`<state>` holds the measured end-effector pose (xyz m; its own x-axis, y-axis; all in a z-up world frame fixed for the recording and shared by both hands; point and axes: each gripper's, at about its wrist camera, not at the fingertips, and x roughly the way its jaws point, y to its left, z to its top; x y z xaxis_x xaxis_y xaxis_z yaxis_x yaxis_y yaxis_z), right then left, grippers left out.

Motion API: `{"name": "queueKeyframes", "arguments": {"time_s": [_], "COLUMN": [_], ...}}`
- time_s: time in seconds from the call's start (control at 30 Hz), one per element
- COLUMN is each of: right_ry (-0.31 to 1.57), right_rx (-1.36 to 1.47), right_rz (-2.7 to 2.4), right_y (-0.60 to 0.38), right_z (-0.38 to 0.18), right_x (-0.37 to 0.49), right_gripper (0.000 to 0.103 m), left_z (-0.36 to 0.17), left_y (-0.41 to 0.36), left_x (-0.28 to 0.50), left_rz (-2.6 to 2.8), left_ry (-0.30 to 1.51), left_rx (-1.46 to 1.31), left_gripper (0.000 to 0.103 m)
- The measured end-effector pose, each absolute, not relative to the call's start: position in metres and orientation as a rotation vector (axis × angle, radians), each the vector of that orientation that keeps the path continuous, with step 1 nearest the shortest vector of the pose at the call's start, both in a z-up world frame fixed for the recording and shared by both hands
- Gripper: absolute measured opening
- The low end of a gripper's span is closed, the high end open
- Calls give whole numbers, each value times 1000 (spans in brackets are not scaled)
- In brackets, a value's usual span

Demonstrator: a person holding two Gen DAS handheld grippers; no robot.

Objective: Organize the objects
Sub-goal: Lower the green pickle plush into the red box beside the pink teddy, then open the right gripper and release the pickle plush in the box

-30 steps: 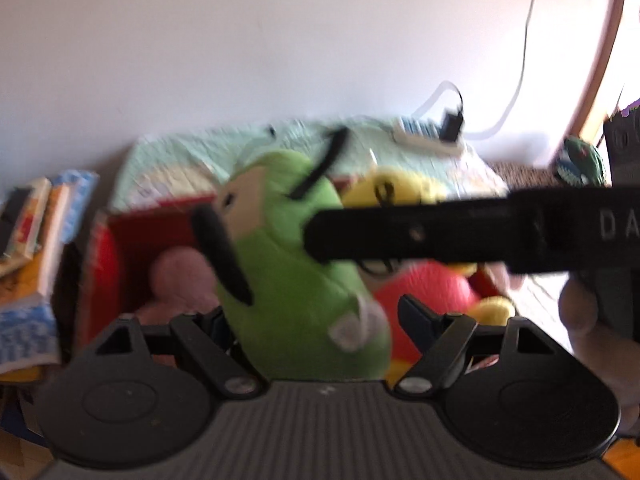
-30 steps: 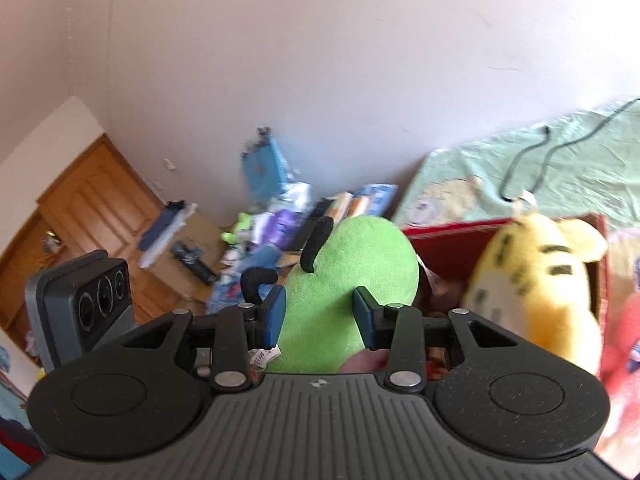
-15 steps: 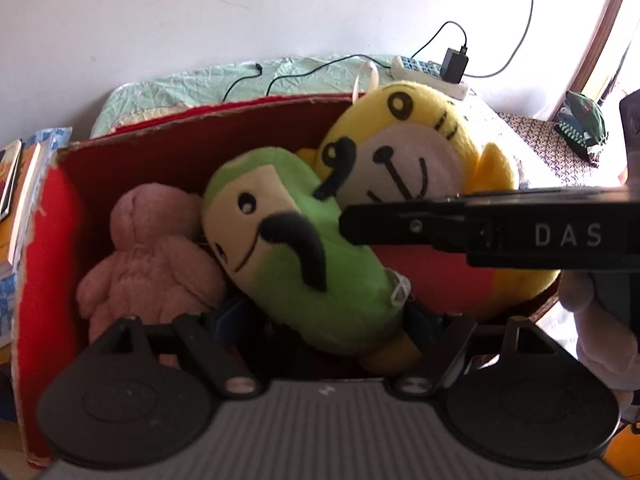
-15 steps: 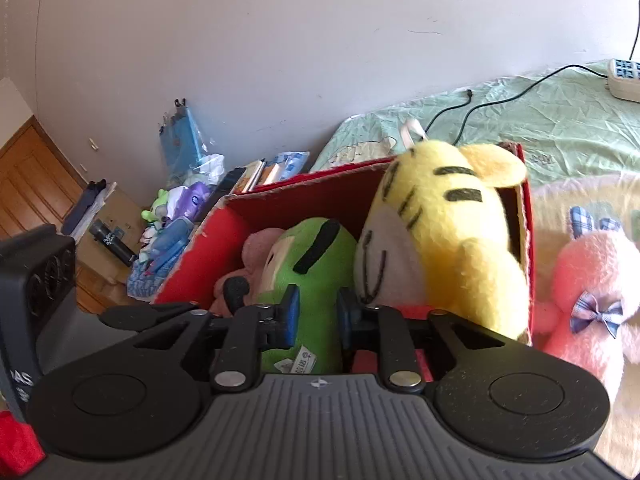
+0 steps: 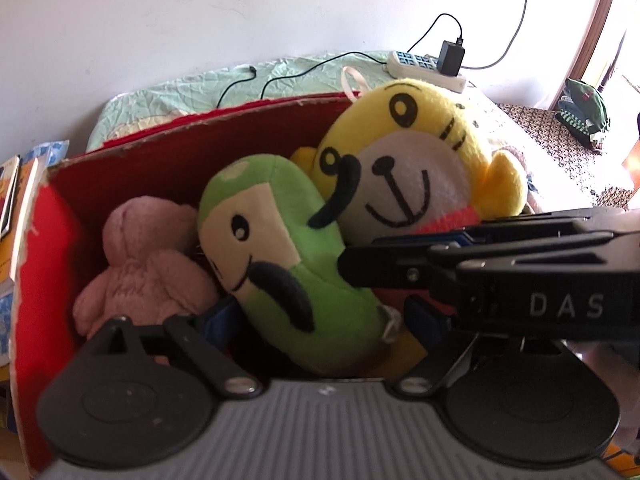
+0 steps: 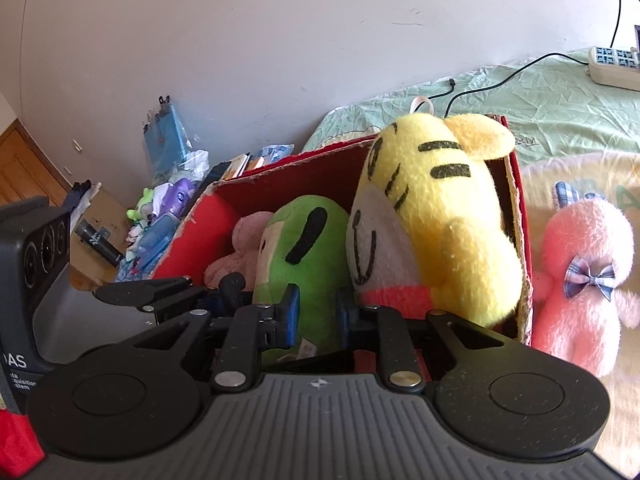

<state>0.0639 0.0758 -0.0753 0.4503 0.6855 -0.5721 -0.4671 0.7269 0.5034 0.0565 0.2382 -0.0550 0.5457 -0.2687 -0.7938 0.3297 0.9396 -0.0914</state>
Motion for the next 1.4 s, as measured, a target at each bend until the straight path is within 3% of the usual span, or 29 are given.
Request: {"name": "queueKeyframes", "arguments": {"time_s": [0.53, 1.13, 1.4], "right_ry": [857, 820, 809], "right_rx": [398, 425, 418], "right_rz": [667, 624, 642], "right_y": [59, 50, 45], "right_z": [-66, -64, -62], "right_x": [53, 45, 42], "right_gripper": [27, 28, 28], "left_z": [-51, -41, -36], "left_y": [234, 233, 232], "left_x": [57, 46, 39], "left_rz": [-292, -188, -130], "left_ry": [991, 1007, 980], "left_rx": [87, 102, 116], "left_gripper": [88, 89, 95]}}
